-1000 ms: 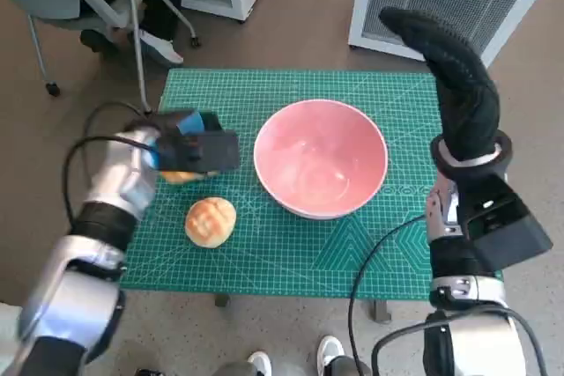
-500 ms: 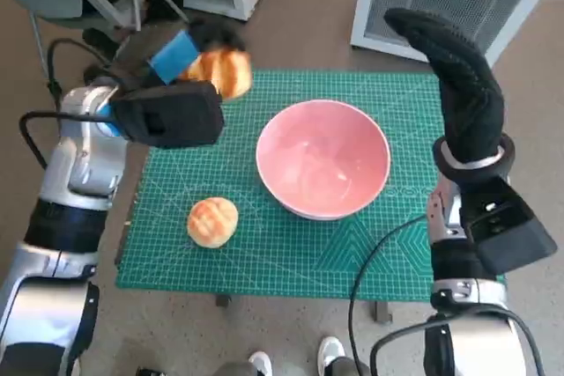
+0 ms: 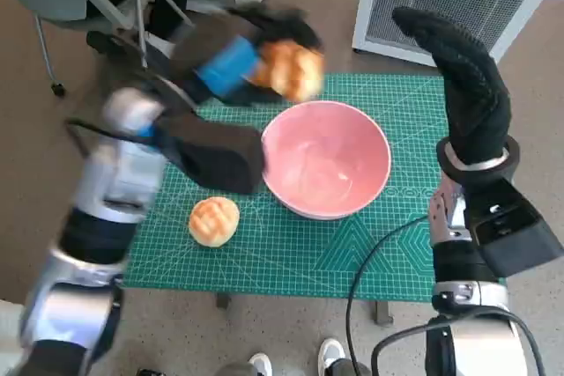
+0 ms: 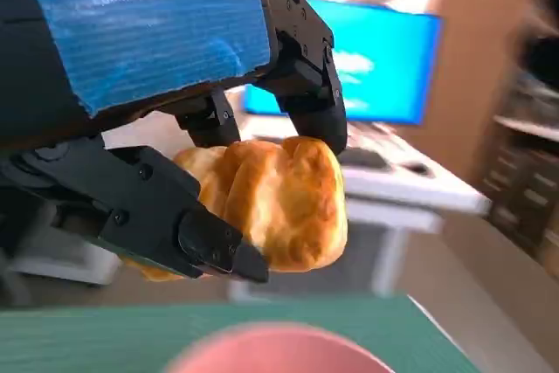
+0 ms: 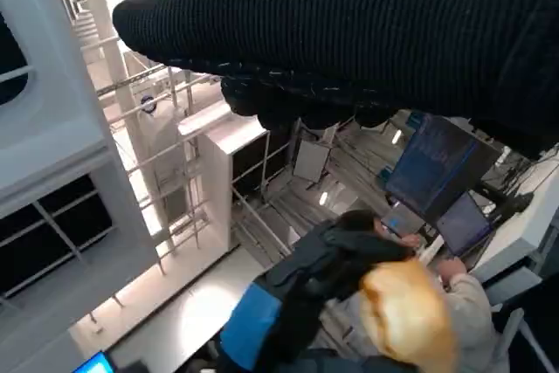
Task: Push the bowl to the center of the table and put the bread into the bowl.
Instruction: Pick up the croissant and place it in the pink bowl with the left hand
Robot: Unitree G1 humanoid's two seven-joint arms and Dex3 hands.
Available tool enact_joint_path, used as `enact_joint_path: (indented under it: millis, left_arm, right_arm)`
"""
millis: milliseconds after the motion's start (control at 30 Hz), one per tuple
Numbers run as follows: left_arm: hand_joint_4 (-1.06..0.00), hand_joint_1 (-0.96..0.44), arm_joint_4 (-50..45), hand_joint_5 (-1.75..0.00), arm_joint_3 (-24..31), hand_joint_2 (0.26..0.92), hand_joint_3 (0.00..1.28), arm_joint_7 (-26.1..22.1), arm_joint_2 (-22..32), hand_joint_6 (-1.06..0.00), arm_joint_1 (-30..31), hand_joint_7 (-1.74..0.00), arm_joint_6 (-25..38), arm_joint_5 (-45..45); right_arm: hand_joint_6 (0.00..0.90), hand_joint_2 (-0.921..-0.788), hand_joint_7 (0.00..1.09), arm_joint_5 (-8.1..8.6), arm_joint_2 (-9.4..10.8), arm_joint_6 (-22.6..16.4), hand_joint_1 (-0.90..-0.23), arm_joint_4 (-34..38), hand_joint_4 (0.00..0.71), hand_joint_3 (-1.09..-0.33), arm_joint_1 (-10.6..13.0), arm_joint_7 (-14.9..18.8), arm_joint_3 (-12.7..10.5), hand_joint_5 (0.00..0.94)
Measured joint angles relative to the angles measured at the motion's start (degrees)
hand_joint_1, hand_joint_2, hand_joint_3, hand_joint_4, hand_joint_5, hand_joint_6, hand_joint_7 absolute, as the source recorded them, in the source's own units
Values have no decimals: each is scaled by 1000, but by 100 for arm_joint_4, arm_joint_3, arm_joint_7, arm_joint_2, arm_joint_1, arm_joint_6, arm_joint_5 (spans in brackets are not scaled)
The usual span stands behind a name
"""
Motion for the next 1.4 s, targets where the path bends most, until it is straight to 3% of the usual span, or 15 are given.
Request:
enact_joint_path:
  millis: [200, 400, 467, 600, 633, 733, 833, 1033, 1400]
  left_arm:
    - [-675, 1, 467, -1140, -358, 920, 98, -143, -280, -569, -19, -1265, -247, 123]
    - [-669, 1, 1199, -1144, -585, 921, 108, -203, -513, -552, -67, -1285, -603, 132]
    - [-641, 1, 1474, -1189, -612, 921, 135, -241, -583, -520, -97, -1302, -710, 115]
    - [-464, 0, 2023, -1364, -630, 921, 283, -398, -690, -363, -188, -1465, -872, 56]
    - [-371, -54, 2144, -1022, -631, 906, 263, -468, -711, -295, -212, -1168, -890, 33]
    - [-299, -134, 2476, -364, -632, 916, 158, -826, -769, -274, -307, -586, -857, -67]
    - [-194, -202, 2669, -119, -632, 919, 97, -1216, -792, -240, -373, -330, -711, -137]
    - [-97, -306, 2484, -19, -578, 921, 80, -1722, -697, -208, -370, -178, -417, -186]
    - [-127, -364, 1064, -21, 211, 921, 91, -1562, -59, -249, 134, -127, -1028, -798]
  right_arm:
    - [281, -921, 117, -151, -101, -3, -568, -89, 276, -752, 109, -96, -14, 2]
    - [280, -921, 118, -196, -155, 10, -576, -228, 276, -751, 187, -168, -17, 2]
    - [279, -921, 117, -200, -162, 21, -577, -272, 275, -751, 208, -183, -16, 1]
    - [272, -921, 115, -220, -172, 56, -577, -353, 270, -752, 275, -222, -14, 0]
    - [271, -921, 115, -224, -177, 67, -576, -375, 267, -752, 293, -226, -13, 0]
    - [268, -921, 115, -229, -194, 112, -577, -465, 262, -752, 356, -263, -13, 0]
    - [267, -921, 115, -232, -208, 167, -577, -568, 258, -752, 403, -289, -12, 0]
    - [266, -921, 117, -275, -234, 262, -579, -710, 250, -752, 464, -341, -12, 0]
    - [264, -921, 120, -328, -227, 305, -576, -762, 245, -753, 524, -404, 7, 0]
